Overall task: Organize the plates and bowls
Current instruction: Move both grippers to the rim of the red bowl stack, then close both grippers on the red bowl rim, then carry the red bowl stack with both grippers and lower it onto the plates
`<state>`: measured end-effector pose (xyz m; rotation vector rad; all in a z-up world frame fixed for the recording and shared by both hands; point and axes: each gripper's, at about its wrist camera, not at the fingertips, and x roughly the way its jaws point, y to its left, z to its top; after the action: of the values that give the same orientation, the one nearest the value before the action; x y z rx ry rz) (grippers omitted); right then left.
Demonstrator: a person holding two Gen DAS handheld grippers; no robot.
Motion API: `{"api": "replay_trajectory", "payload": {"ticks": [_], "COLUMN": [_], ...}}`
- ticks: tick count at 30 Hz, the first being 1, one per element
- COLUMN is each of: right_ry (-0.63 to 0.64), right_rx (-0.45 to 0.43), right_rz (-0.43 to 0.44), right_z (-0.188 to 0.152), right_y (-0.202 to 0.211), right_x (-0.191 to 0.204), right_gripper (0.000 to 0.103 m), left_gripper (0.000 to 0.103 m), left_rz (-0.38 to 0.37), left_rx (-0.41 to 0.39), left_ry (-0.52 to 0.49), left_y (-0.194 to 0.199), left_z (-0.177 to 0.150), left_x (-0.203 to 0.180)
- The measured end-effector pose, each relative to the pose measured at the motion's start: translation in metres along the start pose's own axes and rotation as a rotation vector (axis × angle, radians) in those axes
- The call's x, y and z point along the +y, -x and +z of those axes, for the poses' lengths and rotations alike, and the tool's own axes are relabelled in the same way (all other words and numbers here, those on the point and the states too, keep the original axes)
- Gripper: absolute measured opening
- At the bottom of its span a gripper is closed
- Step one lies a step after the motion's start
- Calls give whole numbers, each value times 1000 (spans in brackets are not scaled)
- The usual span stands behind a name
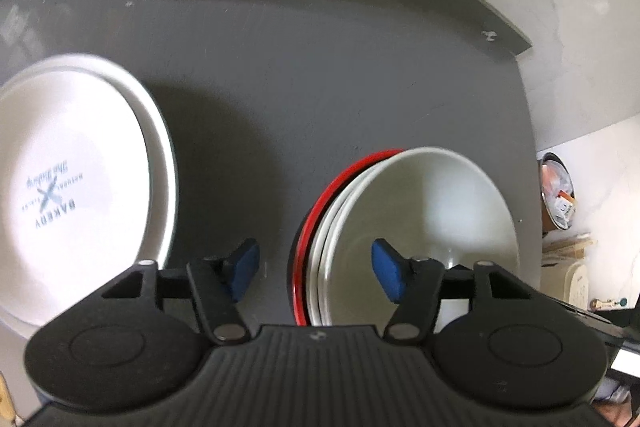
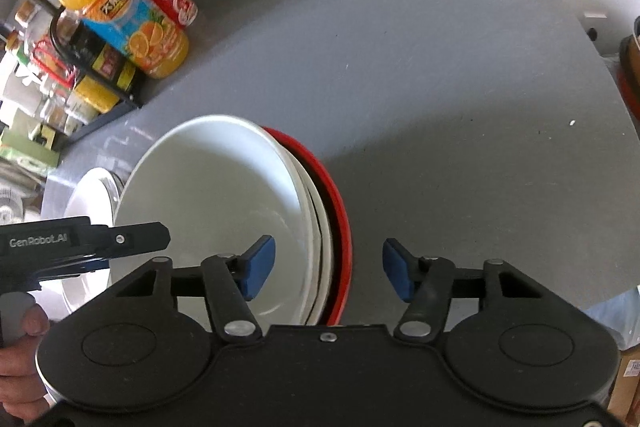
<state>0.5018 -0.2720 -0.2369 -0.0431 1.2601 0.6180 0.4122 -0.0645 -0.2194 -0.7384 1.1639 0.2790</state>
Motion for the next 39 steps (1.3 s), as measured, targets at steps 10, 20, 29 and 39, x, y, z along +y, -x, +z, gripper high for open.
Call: {"api": "replay_trajectory", "payload": {"ticks": [10, 20, 29, 39], "right_ry": [0, 37, 51, 59], "right_rx": [63, 57, 3, -55], "right_rz": [53, 62, 70, 69], "right_z": [-3, -2, 5, 5], "right_y": [-9, -7, 12, 24], "right_x": [-12, -9, 4, 50], "right_gripper": [39, 29, 29, 29], "left_gripper": [25, 22, 22, 22], "left_rz": [23, 47, 29, -6], "left_rx": [51, 46, -3, -51], "left_ry": [68, 66, 33, 9], "left_y": [-19, -15, 9, 45], "left_z": [-12, -12, 0, 20], "left_x": [3, -3, -4, 26]}}
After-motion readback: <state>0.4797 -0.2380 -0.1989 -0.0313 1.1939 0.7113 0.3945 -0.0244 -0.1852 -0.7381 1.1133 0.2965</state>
